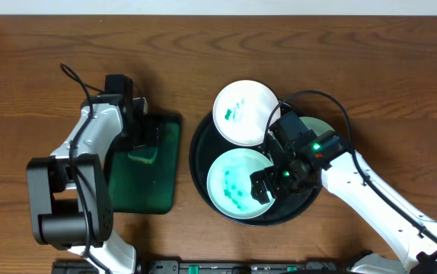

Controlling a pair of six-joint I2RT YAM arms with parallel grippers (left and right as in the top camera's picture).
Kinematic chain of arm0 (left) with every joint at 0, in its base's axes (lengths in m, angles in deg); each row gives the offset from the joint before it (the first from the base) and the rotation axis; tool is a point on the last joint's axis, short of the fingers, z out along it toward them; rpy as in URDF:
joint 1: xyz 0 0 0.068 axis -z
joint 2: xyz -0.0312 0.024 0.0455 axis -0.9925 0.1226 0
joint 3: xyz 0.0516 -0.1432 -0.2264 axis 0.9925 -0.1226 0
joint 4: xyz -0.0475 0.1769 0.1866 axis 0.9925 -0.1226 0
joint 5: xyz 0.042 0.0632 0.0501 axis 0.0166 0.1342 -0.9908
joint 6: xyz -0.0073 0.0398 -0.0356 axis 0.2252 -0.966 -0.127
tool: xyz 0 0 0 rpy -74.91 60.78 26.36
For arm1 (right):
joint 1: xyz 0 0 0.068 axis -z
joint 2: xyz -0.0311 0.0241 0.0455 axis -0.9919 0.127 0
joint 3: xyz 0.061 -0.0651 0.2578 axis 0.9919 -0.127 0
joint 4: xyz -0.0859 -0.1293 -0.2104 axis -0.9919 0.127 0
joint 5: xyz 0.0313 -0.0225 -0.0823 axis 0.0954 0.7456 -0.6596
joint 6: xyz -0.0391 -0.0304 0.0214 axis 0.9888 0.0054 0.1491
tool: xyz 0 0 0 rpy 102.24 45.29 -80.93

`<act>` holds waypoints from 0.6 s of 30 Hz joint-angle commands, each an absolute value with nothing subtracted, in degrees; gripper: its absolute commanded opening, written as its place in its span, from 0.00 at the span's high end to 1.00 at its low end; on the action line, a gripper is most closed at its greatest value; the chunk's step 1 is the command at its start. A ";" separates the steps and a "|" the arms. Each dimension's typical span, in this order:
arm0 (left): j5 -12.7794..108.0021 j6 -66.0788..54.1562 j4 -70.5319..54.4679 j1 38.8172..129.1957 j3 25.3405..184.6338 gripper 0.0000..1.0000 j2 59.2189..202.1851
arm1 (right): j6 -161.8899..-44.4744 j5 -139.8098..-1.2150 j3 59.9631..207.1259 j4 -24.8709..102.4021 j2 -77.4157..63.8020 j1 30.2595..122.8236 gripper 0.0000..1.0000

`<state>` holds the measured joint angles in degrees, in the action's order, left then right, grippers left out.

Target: Clean dirty plates on tray and stack at the side

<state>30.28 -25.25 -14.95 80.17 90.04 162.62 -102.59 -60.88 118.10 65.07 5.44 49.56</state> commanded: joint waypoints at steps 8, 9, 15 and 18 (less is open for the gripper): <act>29.89 -26.10 -15.08 80.54 91.79 0.31 160.64 | -101.83 -59.86 117.95 65.11 5.18 49.23 0.01; 29.86 -26.12 -14.97 80.54 91.79 0.31 160.64 | -101.83 -59.84 117.95 65.09 5.18 49.23 0.01; 30.08 -26.12 -13.49 80.54 91.79 0.34 160.66 | -101.83 -59.86 117.95 65.05 5.18 49.23 0.01; 30.08 -26.15 -12.81 80.59 91.76 0.36 161.25 | -101.83 -59.84 117.95 64.90 5.18 49.23 0.01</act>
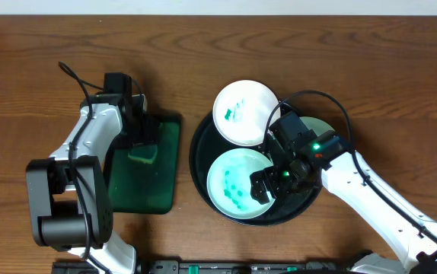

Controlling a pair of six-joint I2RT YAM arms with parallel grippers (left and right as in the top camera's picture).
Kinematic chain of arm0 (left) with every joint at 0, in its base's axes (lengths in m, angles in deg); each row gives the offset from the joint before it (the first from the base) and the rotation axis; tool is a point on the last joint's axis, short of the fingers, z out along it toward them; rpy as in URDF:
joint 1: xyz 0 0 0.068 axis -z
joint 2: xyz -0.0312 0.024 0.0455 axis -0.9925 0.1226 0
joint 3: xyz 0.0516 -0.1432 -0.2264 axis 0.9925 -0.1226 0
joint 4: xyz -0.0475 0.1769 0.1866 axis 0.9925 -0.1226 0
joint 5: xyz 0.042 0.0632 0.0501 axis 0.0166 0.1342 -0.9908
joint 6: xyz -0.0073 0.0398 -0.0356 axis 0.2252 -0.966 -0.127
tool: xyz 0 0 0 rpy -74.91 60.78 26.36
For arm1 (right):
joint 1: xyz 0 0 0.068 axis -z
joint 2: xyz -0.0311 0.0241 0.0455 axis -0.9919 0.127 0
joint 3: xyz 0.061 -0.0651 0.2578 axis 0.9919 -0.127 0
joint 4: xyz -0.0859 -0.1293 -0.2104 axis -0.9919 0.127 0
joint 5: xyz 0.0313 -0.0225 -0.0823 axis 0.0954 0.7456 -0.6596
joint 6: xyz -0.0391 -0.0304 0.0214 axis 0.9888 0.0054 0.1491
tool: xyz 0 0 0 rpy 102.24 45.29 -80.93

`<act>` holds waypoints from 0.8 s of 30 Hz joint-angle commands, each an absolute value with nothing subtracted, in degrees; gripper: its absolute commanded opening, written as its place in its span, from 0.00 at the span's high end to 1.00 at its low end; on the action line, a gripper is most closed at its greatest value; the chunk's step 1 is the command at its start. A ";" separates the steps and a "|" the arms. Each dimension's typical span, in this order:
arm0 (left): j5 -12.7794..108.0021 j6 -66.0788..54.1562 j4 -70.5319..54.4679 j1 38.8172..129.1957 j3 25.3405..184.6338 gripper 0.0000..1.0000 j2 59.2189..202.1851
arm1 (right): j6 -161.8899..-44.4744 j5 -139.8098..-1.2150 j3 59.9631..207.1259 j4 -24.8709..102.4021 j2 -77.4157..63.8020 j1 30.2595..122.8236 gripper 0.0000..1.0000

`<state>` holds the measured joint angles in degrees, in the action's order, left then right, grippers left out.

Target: Clean dirty plates on tray and stack at the side

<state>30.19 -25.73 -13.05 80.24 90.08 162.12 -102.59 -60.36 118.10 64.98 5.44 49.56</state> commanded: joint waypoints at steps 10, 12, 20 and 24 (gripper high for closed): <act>30.06 -26.10 -11.45 80.70 91.74 0.92 163.91 | -101.83 -59.86 117.95 64.90 5.18 49.23 0.01; 30.04 -26.12 -11.21 80.67 91.72 0.93 163.91 | -101.83 -59.84 117.95 64.92 5.18 49.23 0.01; 29.82 -26.10 -11.02 80.67 91.72 0.29 163.91 | -101.83 -59.84 117.95 65.18 5.18 49.23 0.01; 29.82 -26.10 -11.02 80.67 91.72 0.22 163.91 | -101.83 -59.84 117.95 65.51 5.18 49.23 0.01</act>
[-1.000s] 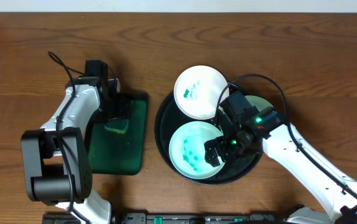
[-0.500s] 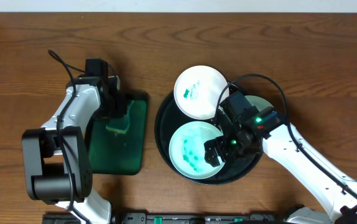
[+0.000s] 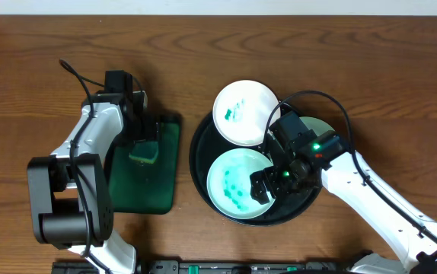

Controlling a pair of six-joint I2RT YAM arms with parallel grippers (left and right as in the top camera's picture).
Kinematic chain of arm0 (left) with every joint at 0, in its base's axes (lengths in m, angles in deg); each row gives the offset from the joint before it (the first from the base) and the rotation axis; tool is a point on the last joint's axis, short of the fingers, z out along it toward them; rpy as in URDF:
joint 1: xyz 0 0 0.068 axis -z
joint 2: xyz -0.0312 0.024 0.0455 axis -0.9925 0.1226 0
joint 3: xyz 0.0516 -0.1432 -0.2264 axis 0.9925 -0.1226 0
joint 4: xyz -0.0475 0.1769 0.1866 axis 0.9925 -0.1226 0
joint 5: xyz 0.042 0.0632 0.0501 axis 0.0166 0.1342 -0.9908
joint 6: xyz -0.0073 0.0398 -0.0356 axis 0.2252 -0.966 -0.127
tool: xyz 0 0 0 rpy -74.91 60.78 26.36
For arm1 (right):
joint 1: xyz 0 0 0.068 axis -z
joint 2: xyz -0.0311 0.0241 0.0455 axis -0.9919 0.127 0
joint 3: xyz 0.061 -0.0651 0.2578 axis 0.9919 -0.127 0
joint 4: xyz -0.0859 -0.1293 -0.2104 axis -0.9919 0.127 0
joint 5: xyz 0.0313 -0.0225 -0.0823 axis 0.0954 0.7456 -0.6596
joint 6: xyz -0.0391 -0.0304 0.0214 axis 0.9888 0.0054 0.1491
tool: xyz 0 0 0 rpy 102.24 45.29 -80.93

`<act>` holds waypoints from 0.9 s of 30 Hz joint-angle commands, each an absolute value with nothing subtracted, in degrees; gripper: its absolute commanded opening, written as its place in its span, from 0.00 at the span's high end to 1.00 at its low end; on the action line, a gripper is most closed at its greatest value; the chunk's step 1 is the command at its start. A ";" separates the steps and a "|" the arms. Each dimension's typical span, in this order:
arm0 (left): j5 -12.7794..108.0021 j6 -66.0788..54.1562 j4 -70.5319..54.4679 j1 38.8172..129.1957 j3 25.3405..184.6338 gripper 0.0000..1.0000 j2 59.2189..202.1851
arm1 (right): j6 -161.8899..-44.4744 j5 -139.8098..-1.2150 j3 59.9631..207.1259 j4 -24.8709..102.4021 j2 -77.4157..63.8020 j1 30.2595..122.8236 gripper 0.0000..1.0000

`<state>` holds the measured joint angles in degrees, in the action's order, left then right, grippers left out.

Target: Clean dirty plates on tray and stack at the side

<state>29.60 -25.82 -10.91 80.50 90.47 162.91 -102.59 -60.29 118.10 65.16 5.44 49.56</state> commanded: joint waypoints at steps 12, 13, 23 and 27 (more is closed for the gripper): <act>29.86 -26.10 -10.97 80.67 91.72 0.63 166.19 | -101.83 -59.84 117.95 65.97 5.18 49.23 0.01; 29.86 -26.10 -10.95 80.67 91.72 0.81 166.23 | -101.83 -59.86 117.95 65.94 5.18 49.23 0.01; 29.93 -26.08 -10.82 80.67 91.74 0.93 166.08 | -101.83 -59.84 117.95 65.79 5.18 49.23 0.01; 30.37 -25.97 -10.64 80.67 91.74 0.92 166.03 | -101.81 -59.86 117.95 65.77 5.18 49.23 0.01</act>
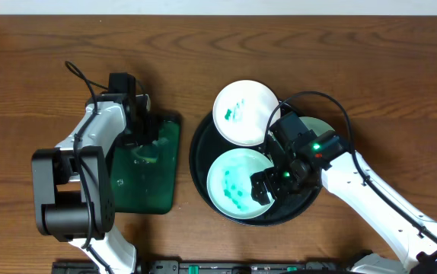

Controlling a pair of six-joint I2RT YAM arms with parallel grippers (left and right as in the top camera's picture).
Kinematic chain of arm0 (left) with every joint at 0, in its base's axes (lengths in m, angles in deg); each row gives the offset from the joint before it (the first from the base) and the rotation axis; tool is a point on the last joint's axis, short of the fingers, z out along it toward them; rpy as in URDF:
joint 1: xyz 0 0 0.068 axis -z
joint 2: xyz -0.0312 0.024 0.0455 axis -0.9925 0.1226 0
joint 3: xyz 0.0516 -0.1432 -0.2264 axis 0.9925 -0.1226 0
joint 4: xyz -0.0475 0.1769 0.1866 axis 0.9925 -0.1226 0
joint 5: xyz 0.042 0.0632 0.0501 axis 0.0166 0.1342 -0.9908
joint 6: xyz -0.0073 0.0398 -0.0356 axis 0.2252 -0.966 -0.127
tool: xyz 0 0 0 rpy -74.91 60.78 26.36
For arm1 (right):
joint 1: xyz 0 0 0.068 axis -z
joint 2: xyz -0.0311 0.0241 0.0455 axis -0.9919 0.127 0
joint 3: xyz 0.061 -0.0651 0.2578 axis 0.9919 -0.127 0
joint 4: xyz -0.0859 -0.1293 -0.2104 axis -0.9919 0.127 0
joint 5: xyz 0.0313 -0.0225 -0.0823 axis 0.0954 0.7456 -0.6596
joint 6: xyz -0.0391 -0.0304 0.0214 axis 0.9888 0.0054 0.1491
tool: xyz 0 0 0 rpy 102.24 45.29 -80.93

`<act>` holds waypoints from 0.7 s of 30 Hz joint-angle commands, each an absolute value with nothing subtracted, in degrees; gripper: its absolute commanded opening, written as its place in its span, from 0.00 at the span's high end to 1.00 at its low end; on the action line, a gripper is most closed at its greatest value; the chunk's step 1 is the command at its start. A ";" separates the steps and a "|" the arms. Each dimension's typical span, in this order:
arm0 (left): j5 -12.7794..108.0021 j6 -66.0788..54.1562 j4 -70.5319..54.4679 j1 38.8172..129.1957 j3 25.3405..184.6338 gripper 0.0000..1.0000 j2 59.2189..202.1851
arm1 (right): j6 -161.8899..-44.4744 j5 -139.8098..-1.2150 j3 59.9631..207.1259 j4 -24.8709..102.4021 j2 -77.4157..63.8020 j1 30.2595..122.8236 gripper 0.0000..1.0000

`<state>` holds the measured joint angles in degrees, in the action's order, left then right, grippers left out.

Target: Clean dirty plates on tray and stack at the side

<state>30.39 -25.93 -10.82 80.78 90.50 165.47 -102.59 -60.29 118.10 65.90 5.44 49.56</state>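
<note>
A black round tray (200, 164) holds plates smeared with green. One white plate (245, 113) leans on its far rim. A second plate (234, 184) lies at the front, and my right gripper (263, 186) is shut on its right rim. The edge of a third plate (323, 125) shows behind the right arm. My left gripper (147, 144) hangs over the green rectangular tray (138, 190), right at a yellow-green sponge (144, 157). Its dark fingers blend into the tray, so their state is unclear.
The wooden table (51, 53) stretches around both trays. A black cable (78, 76) loops off the left arm. Another cable (317, 97) arcs over the right wrist. A dark rail (203, 268) runs along the front edge.
My left gripper has shifted slightly right and closer onto the sponge, which is now more covered. The right gripper and the plates have not moved.
My left gripper stood over the far end of the green tray, just behind the sponge, at all three earlier moments, with small shifts; now it is down at the sponge. My right gripper stayed on the front plate's rim throughout.
</note>
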 commanded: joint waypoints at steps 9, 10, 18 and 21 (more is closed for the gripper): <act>30.28 -26.08 -13.64 80.67 91.81 0.93 163.50 | -101.83 -59.84 117.95 65.92 5.18 49.23 0.01; 30.28 -26.04 -13.81 80.67 91.81 0.93 162.36 | -101.81 -59.84 117.95 65.94 5.18 49.23 0.01; 30.26 -23.94 -18.10 80.67 91.81 0.93 149.64 | -101.85 -59.84 117.95 65.94 5.18 49.23 0.01; 30.26 -22.17 -20.79 80.67 91.79 0.93 145.82 | -101.85 -59.84 117.95 65.94 5.18 49.23 0.01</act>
<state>30.39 -24.29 -19.47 80.76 90.67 148.50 -102.59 -60.32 118.10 65.94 5.44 49.56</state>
